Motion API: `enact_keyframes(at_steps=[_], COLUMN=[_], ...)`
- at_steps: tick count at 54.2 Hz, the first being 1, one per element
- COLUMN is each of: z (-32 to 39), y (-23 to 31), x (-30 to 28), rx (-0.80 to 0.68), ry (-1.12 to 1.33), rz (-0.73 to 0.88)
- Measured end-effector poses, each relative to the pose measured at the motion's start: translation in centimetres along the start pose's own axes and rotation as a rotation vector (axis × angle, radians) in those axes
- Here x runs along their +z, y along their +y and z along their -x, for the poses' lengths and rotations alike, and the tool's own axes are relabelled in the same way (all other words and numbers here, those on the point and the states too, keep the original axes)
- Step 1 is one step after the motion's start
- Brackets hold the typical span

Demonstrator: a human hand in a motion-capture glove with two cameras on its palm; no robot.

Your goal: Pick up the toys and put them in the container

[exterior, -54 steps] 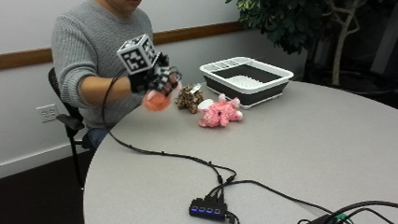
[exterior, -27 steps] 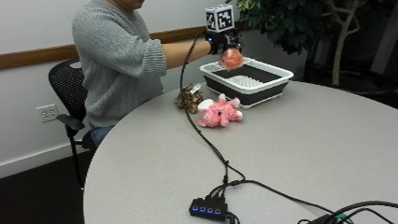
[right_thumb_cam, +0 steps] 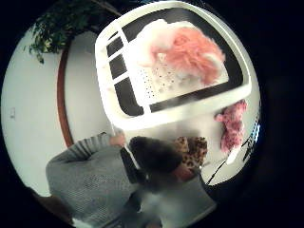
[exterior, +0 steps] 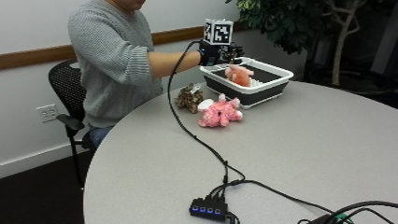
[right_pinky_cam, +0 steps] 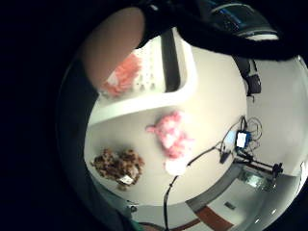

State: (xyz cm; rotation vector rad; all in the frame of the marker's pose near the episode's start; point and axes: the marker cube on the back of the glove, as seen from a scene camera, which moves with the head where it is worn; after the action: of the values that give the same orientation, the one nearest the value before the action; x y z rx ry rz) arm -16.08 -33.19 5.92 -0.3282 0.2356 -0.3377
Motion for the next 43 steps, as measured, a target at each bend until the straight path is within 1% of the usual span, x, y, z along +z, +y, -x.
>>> enact_keyframes(at_steps=[6,7,10,11,16,22,26,33,39,41,43], z=[-4.5,-5.6,-9.4,-10.4,-13.2,-15.2,-14.9,-14.0,-12.6,-12.4,-12.3], y=[3.1,3.8,5.5,6.1,8.8,9.8,9.2,7.7,6.0,5.9,5.9], x=[0.3,0.3,0.7,0.8,1.2,2.3,4.3,8.2,14.2,15.8,16.5], rx=[0.066,0.096,0.26,0.291,0.244,0.35,0.371,0.335,0.366,0.364,0.367], ry=[0.006,0.014,0.072,0.078,-0.047,-0.116,-0.16,-0.245,-0.238,-0.244,-0.228], rz=[0.011,0.014,0.028,0.032,0.029,0.04,0.076,0.145,0.217,0.207,0.164])
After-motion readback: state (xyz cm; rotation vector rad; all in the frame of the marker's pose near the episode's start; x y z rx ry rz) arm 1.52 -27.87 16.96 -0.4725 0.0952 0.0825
